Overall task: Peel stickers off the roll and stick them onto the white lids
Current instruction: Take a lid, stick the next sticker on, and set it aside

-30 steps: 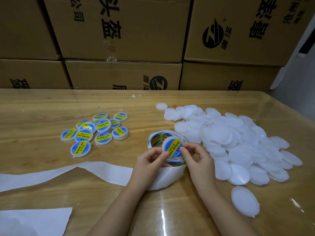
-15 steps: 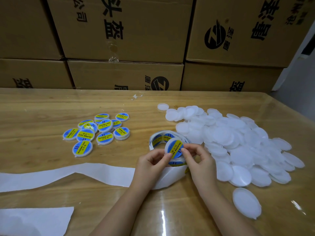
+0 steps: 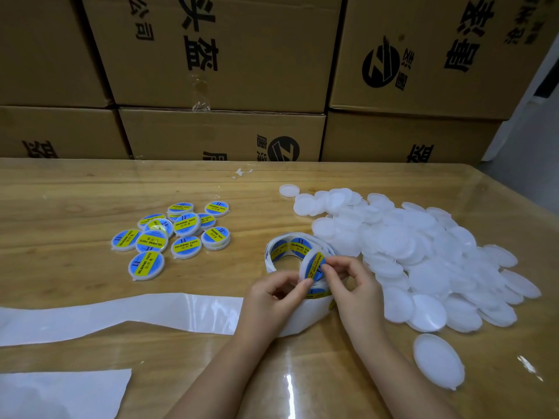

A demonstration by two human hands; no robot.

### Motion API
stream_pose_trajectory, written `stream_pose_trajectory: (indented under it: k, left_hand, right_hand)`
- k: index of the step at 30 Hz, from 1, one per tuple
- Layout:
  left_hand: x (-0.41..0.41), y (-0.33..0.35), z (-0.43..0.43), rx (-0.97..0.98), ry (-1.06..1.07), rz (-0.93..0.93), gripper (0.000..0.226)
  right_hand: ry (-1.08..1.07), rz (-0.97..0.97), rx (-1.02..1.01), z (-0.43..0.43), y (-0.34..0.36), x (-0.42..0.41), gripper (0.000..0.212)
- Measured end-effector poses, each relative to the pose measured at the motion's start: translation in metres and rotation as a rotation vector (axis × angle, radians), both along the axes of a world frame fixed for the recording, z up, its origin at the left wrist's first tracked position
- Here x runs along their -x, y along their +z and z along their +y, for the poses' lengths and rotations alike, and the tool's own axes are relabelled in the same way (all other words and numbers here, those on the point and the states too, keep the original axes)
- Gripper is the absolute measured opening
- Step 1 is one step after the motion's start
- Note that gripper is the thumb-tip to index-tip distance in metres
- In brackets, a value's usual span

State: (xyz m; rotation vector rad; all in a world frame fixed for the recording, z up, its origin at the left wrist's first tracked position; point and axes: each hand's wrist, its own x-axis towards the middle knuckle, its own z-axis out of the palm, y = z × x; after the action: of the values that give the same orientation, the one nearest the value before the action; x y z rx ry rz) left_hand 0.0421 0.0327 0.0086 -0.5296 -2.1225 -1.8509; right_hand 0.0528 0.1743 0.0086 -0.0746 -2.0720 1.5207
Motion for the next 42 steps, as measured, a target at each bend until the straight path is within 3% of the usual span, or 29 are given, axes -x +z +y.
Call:
stream_pose_trajectory:
  k: [4,10,15,20,23,25,29,33,42]
  left_hand:
    - [0.0,-0.001,0.0,0.08,0.023,0.156,0.031]
    - [-0.001,0.0,-0.001,0.155,0.051,0.303,0.026]
    - [0.0,-0.001,0.0,0.086,0.034,0.203,0.027]
    - [0.005,0.005,-0.004,-0.221,-0.072,-0.224,0.007]
    - [0.009,0.008,-0.01,-0.411,-0.138,-0.394,0.018]
    - [0.01,0.01,-0.011,-0.452,-0.169,-0.455,0.021]
    - [0.011,0.009,-0.012,-0.463,-0.195,-0.474,0.022]
    - [0.01,0.008,-0.013,-0.446,-0.216,-0.449,0.021]
    - [0.012,0.005,-0.014,-0.412,-0.186,-0.434,0.023]
  right_hand:
    - [-0.002,0.005,-0.011,0.0,0.001,0.0,0.026]
    - [0.006,-0.01,-0.012,-0.001,0.0,-0.001,0.02]
    - [-0.001,-0.005,-0.051,-0.001,0.003,0.0,0.025]
    - [-0.061,0.068,-0.27,-0.004,0.004,-0.003,0.033]
    - [-0.089,0.143,-0.329,-0.005,0.006,-0.004,0.017]
    - [-0.11,0.199,-0.416,-0.007,0.007,-0.008,0.019]
    - [-0.068,0.311,-0.564,-0.013,0.01,-0.012,0.019]
    - [-0.001,0.299,-0.649,-0.015,0.013,-0.014,0.023]
    - [-0.034,0.241,-0.637,-0.011,0.012,-0.011,0.023]
